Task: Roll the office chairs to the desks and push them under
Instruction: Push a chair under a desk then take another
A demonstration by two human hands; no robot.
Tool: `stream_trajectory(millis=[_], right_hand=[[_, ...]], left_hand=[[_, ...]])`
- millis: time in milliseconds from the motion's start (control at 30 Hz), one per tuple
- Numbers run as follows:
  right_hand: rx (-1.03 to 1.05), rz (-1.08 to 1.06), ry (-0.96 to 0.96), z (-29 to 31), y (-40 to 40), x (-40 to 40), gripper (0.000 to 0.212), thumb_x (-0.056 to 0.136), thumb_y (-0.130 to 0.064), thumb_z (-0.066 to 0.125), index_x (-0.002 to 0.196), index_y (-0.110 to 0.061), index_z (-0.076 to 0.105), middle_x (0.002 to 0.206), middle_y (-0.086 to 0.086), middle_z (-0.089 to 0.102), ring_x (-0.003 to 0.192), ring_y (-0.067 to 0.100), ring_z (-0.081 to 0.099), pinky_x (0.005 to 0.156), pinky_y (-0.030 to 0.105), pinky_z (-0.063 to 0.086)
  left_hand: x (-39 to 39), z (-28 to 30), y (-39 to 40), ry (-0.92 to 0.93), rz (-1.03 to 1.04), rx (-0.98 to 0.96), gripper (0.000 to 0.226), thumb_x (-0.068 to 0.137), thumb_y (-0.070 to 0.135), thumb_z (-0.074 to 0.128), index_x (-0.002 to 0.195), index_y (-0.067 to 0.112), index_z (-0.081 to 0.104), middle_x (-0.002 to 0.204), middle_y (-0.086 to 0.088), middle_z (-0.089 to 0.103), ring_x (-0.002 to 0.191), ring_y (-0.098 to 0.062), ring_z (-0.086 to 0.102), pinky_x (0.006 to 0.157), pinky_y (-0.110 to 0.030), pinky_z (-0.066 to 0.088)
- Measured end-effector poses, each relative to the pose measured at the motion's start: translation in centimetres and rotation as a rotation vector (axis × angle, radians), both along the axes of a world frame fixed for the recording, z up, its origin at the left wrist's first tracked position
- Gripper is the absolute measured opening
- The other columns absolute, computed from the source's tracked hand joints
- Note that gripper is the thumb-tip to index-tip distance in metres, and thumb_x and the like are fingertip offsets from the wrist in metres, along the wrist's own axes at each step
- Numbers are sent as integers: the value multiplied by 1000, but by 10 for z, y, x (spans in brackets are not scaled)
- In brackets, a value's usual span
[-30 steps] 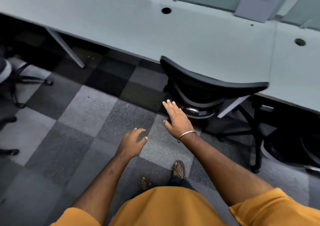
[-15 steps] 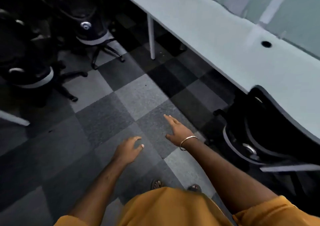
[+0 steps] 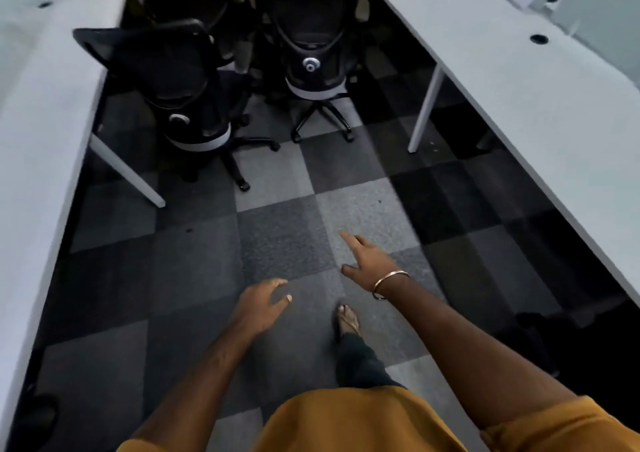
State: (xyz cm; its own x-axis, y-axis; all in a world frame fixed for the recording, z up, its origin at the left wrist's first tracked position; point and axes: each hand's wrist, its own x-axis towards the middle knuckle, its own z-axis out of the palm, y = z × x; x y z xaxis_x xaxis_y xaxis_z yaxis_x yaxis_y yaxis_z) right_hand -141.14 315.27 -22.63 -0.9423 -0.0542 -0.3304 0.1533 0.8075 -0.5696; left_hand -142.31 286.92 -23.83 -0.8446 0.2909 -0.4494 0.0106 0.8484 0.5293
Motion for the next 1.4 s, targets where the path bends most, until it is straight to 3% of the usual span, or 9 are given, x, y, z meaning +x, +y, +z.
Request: stream_trajectory(millis=[133, 367, 533, 633, 767, 933, 1200, 1400], right_hand=[[-5, 50, 5, -1, 8, -71, 85, 97, -28, 66, 165, -24, 16, 157, 14, 39, 137, 35, 48, 108, 39, 42], [22, 154, -20, 13, 24, -203, 86, 96, -29, 67, 165, -26, 16, 156, 15, 42, 135, 36, 50, 109, 40, 43], [28, 229, -11, 26, 20, -278, 80, 96, -28, 65, 163, -24, 22, 154, 16, 44, 134, 37, 51, 108, 41, 44], [61, 291, -17, 28, 9, -325, 76, 99, -31, 63, 163, -18, 24, 158, 16, 40, 139, 36, 47, 111, 42, 41], [81, 348, -24, 22, -19, -386, 67, 101, -42, 60, 158, -13, 36, 156, 12, 43, 141, 31, 44, 114, 40, 39], [137, 429, -8, 20, -68, -475, 71, 101, -45, 59, 159, -11, 34, 160, 13, 39, 145, 31, 40, 117, 41, 37], [209, 438, 98, 61, -180, -645, 68, 101, -43, 60, 159, -17, 36, 157, 10, 43, 143, 31, 41, 113, 44, 39], [159, 431, 336, 87, -269, -770, 55, 94, -41, 59, 142, -16, 58, 139, 6, 56, 128, 30, 50, 107, 49, 45]], left_hand=[[-50, 5, 5, 3, 60, 6, 44, 96, 35, 71, 137, 18, 66, 137, -2, 67, 129, -19, 61, 108, -28, 44], [-150, 20, 33, -4, 129, 24, 67, 83, 53, 53, 138, 16, 64, 143, -3, 60, 130, -20, 58, 108, -27, 42], [-209, 20, 36, 34, 169, 50, 45, 101, 34, 67, 141, 16, 62, 145, -3, 58, 132, -20, 56, 108, -29, 42], [-245, 18, 28, 19, 213, 65, 56, 93, 49, 61, 140, 18, 63, 143, -3, 60, 131, -21, 58, 105, -26, 42], [-293, 9, 3, 8, 263, 70, 52, 93, 46, 64, 139, 20, 64, 142, -1, 63, 130, -18, 59, 105, -26, 43], [-376, -3, -42, 55, 279, 109, 43, 97, 34, 70, 138, 22, 65, 137, 1, 67, 125, -15, 62, 104, -28, 48], [-519, -7, -139, 36, 325, 139, 45, 100, 36, 67, 142, 20, 62, 139, 1, 66, 127, -18, 61, 102, -27, 46], [-597, 2, -217, 48, 299, 80, 47, 100, 45, 63, 142, 24, 63, 141, -1, 64, 129, -22, 59, 104, -35, 48]])
